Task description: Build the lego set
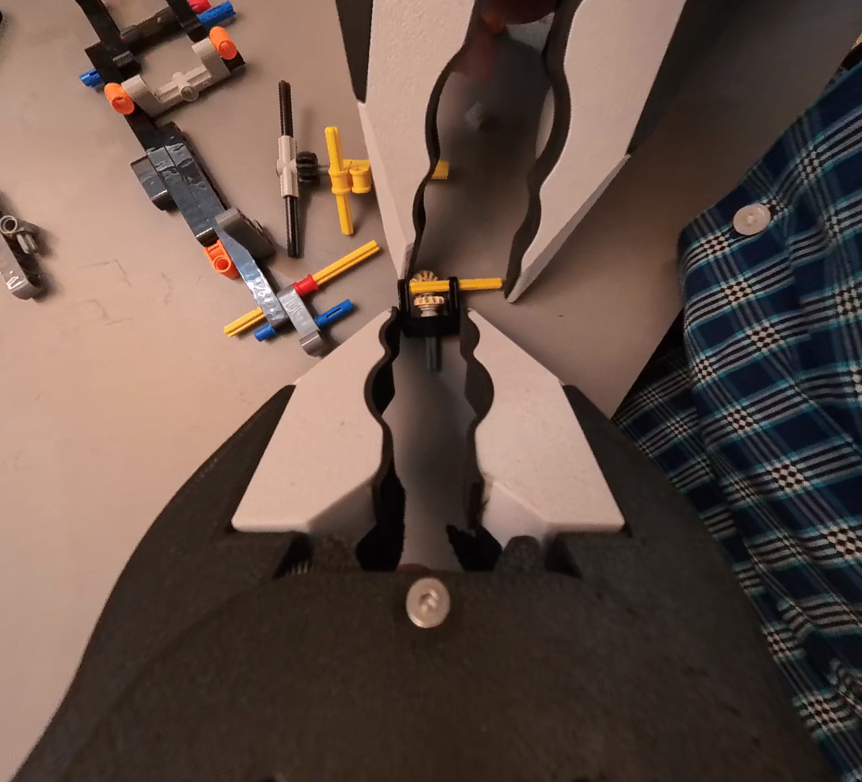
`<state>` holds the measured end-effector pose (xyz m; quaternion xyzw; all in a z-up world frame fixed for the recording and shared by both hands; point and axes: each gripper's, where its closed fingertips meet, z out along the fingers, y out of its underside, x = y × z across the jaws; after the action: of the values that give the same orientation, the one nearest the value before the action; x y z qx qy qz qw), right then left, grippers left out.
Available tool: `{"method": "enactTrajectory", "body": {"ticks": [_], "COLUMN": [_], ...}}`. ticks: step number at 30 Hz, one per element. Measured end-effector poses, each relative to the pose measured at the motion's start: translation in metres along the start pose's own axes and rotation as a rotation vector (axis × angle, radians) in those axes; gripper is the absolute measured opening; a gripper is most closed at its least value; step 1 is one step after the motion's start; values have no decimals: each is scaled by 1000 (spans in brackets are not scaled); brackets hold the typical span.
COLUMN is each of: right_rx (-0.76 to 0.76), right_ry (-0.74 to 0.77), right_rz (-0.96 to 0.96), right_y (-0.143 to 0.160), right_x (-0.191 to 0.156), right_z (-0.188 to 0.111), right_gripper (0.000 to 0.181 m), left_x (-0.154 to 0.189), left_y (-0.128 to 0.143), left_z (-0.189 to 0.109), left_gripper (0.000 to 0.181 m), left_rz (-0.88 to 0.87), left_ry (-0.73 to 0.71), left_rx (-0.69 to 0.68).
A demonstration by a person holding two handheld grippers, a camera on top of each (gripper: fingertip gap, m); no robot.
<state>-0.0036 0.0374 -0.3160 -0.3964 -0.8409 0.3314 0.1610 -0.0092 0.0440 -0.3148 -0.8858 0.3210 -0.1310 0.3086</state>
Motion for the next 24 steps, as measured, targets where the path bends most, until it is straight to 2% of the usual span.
{"method": "enactTrajectory", "body": {"ticks": [11,18,24], "right_rx": [1,13,25], "right_ry": [23,1,20], "right_rz": [2,-17,-12], "right_y": [-1,-4,-8], "right_x": [1,-9,-6], "right_z": [-7,-4,-7], "right_gripper": [44,29,38], "left_x": [-1,-2,-2], "left_y": [1,2,2], "left_z": [0,0,0], "left_gripper": [23,23,23], "left_rz": [0,-4,-2], "left_ry": [-3,-6,-16], "left_rx": [-8,-10,-8]}}
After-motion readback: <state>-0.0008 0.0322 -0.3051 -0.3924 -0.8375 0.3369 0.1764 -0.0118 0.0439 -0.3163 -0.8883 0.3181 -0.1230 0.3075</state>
